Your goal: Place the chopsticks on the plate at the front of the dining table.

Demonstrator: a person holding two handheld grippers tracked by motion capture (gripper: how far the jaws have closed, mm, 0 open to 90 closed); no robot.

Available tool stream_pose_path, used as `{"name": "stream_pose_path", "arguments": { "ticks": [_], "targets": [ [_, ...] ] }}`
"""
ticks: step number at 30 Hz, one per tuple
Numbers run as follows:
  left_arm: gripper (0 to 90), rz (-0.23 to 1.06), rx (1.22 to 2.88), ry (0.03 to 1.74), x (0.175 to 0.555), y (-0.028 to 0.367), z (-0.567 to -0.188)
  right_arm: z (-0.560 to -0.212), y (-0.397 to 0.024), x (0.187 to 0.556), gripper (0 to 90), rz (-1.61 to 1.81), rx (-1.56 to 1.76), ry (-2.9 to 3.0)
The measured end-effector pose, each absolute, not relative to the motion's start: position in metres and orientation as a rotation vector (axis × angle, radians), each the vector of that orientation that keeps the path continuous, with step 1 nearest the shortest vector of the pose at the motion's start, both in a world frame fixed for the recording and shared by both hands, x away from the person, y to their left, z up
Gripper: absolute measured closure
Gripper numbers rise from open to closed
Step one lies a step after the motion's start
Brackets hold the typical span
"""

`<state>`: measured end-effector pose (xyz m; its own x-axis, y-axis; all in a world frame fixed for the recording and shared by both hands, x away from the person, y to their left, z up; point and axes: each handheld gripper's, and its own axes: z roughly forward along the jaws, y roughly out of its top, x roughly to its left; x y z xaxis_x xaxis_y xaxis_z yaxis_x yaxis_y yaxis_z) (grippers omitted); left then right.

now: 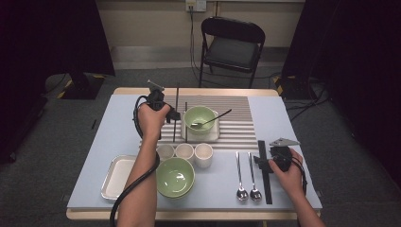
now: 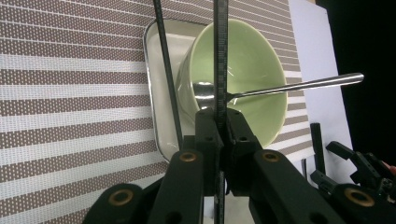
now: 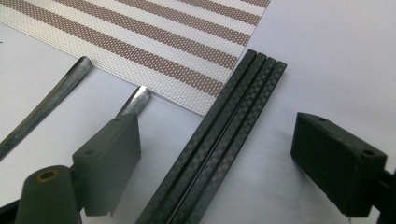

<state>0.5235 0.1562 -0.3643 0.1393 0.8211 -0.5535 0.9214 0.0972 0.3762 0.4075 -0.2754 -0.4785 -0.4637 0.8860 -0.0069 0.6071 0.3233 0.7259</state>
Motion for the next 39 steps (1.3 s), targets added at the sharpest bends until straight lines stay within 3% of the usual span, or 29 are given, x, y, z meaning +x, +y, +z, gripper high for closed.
{"name": "stream_pose_path", "arguments": {
  "ticks": [39],
  "targets": [
    [85.8,-0.193,1.717,1.722,0.535,0.146,-0.385,-0.479,-0.275,0.408,15.0,0.938,1.322,2.191]
  ]
}}
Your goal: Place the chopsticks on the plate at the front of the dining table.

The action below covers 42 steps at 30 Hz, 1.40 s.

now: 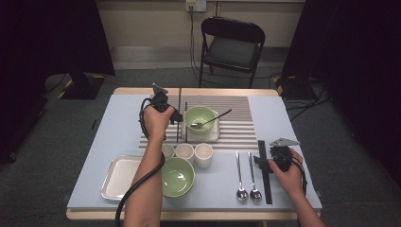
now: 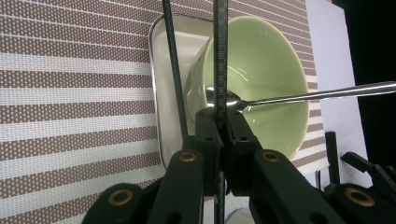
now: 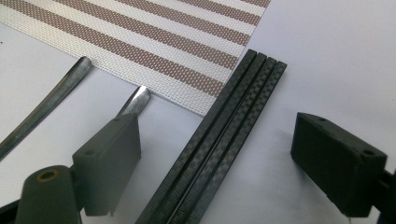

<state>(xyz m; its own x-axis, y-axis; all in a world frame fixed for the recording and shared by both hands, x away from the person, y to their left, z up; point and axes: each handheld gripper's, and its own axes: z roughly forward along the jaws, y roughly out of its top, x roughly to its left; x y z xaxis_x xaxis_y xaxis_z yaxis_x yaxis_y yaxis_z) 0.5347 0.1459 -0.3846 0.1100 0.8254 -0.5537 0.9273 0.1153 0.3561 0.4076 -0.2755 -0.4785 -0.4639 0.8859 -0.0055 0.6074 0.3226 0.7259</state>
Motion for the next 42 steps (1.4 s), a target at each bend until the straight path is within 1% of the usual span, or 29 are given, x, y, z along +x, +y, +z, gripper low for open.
{"name": "stream_pose_path", "arguments": {
  "ticks": [4,8,18,27,38,40,41,42],
  "targets": [
    [85.8,-0.188,1.697,1.734,0.535,0.145,-0.387,-0.479,-0.275,0.408,15.0,0.939,1.323,2.19],
    [85.8,-0.187,1.722,1.726,0.536,0.147,-0.388,-0.479,-0.275,0.408,15.0,0.938,1.322,2.191],
    [85.8,-0.188,1.697,1.739,0.537,0.144,-0.393,-0.478,-0.275,0.408,15.0,0.938,1.323,2.191],
    [85.9,-0.189,1.713,1.737,0.538,0.147,-0.394,-0.478,-0.275,0.408,15.0,0.937,1.323,2.192],
    [85.8,-0.183,1.697,1.755,0.543,0.142,-0.4,-0.478,-0.275,0.408,15.0,0.938,1.324,2.192],
    [85.8,-0.184,1.715,1.744,0.543,0.142,-0.401,-0.478,-0.275,0.408,15.0,0.938,1.324,2.191],
    [85.9,-0.175,1.695,1.765,0.543,0.14,-0.402,-0.478,-0.275,0.408,15.0,0.938,1.326,2.191],
    [85.9,-0.184,1.719,1.749,0.543,0.142,-0.403,-0.478,-0.275,0.408,14.9,0.937,1.326,2.191]
  ]
}}
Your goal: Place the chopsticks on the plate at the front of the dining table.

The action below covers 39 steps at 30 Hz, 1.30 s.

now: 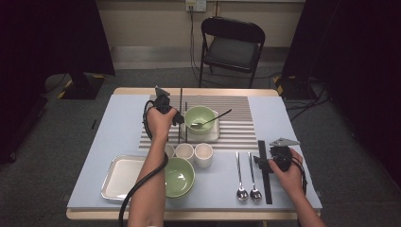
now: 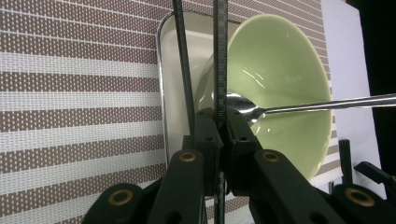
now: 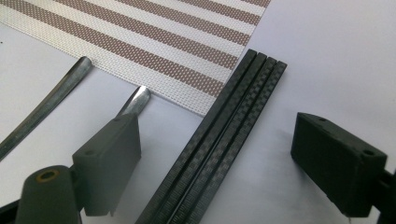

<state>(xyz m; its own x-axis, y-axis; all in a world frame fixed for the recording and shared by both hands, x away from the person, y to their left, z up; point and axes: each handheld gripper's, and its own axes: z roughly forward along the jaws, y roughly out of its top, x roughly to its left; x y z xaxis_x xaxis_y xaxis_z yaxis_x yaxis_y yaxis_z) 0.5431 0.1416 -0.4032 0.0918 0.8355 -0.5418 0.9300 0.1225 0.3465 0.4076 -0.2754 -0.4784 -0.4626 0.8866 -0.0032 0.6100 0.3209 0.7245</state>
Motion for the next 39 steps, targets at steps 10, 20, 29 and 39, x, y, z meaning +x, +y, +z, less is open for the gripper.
{"name": "stream_pose_path", "arguments": {
  "ticks": [10,20,29,39],
  "targets": [
    [85.8,-0.181,1.718,1.77,0.544,0.144,-0.409,-0.478,-0.275,0.408,15.0,0.938,1.324,2.191],
    [85.8,-0.182,1.701,1.795,0.544,0.145,-0.415,-0.478,-0.275,0.408,15.0,0.937,1.326,2.192],
    [85.8,-0.199,1.724,1.792,0.544,0.145,-0.422,-0.478,-0.276,0.408,14.9,0.937,1.326,2.192],
    [85.7,-0.212,1.715,1.802,0.543,0.147,-0.425,-0.478,-0.276,0.408,15.0,0.937,1.325,2.192]
  ]
}}
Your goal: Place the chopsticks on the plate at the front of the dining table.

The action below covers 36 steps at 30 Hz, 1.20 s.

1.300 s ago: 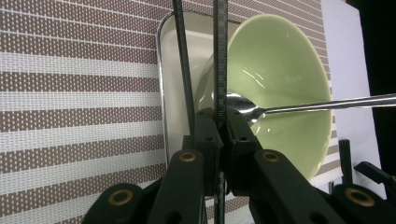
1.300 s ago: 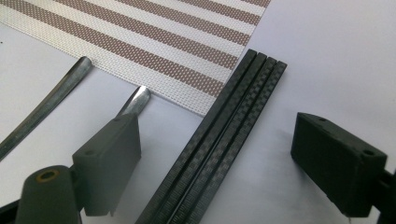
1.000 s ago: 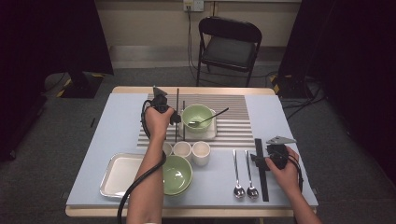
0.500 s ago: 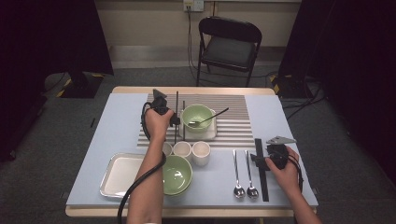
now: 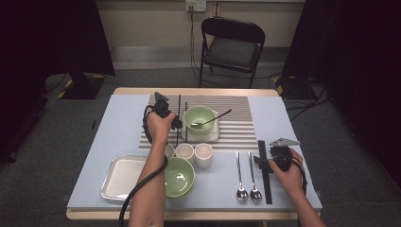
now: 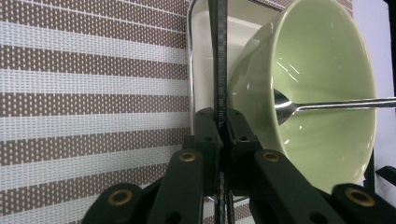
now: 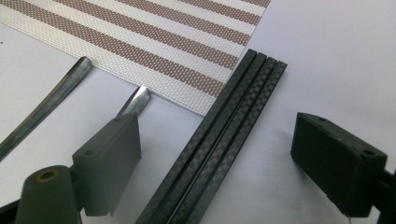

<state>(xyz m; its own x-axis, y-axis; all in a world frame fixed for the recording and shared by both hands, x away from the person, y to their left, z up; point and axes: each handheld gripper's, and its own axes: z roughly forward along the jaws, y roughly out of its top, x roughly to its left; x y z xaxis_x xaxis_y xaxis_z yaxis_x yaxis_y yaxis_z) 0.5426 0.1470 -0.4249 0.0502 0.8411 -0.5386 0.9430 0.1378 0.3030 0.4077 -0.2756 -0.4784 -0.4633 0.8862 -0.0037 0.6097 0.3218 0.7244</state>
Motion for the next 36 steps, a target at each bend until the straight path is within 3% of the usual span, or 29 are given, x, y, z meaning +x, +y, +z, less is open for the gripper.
{"name": "stream_pose_path", "arguments": {
  "ticks": [36],
  "targets": [
    [85.3,-0.229,1.738,1.821,0.5471,0.1417,-0.4336,-0.4784,-0.2754,0.4076,15.0,0.938,1.329,2.191]
  ]
}}
